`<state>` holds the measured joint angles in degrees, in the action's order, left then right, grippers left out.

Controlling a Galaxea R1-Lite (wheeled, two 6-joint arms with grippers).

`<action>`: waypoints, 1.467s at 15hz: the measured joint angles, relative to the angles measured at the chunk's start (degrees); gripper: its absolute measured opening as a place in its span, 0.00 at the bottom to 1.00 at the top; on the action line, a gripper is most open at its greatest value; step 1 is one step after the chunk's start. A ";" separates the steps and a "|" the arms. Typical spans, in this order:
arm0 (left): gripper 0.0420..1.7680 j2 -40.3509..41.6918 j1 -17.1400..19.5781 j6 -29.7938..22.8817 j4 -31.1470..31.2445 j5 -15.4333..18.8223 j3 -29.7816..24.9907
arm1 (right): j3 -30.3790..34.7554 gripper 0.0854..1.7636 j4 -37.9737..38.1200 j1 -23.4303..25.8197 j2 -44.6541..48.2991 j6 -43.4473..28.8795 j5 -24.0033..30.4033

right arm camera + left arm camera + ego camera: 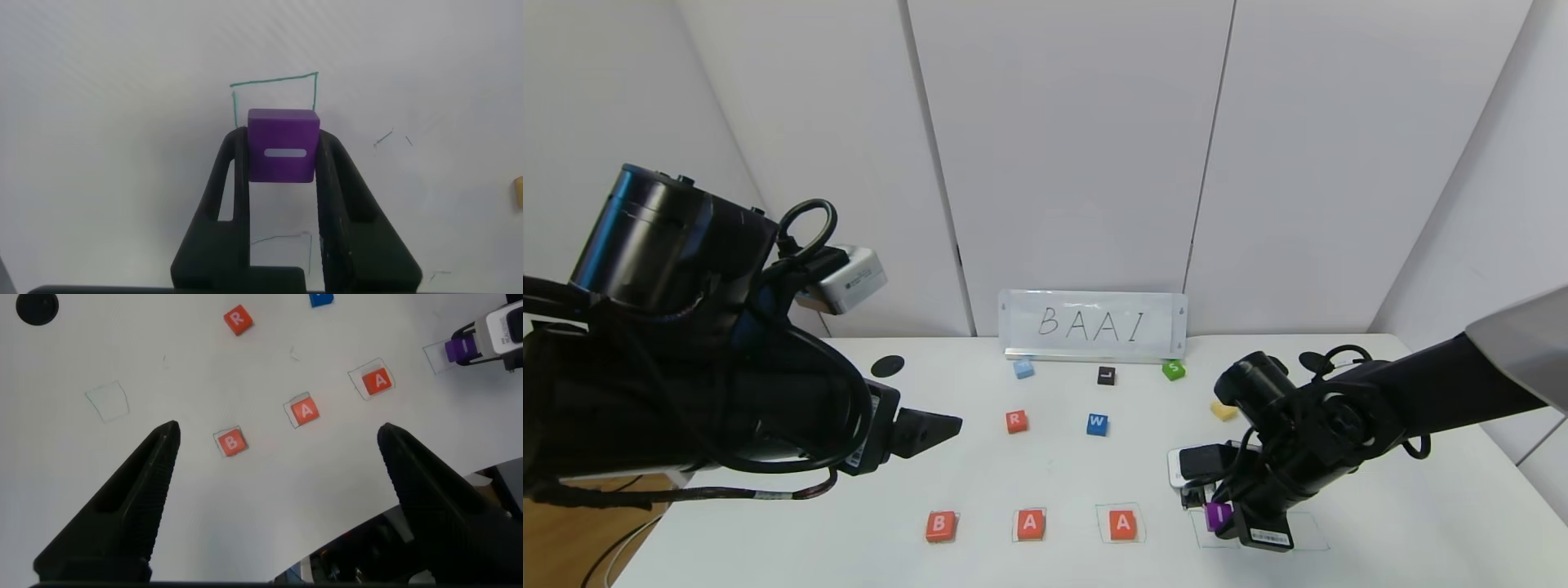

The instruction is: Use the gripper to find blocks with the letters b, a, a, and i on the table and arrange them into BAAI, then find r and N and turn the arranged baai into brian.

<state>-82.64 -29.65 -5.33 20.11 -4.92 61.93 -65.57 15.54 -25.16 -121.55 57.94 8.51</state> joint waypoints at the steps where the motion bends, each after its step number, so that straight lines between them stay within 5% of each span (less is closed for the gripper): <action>1: 0.97 0.00 -0.06 0.09 0.02 -0.05 -0.09 | 0.04 0.26 -0.20 -0.05 -0.20 0.27 0.22; 13: 0.97 -0.21 -0.83 1.58 0.00 -0.18 -1.29 | 1.00 0.26 -1.83 0.83 -2.71 4.18 1.30; 16: 0.97 -0.18 -1.11 1.56 0.02 -0.20 -1.35 | 1.07 0.26 -1.87 0.85 -3.00 -3.01 1.30; 20: 0.97 -0.16 -1.49 1.56 0.02 -0.54 -1.56 | 1.19 0.26 -1.84 1.07 -3.08 5.61 1.34; 22: 0.97 -0.18 -1.68 1.56 -0.04 -0.82 -1.66 | 1.29 0.43 -1.87 1.07 -3.08 5.69 1.39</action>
<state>-82.82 -31.33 -3.77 20.08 -5.74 60.27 -64.28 13.68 -24.09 -124.64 63.63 9.90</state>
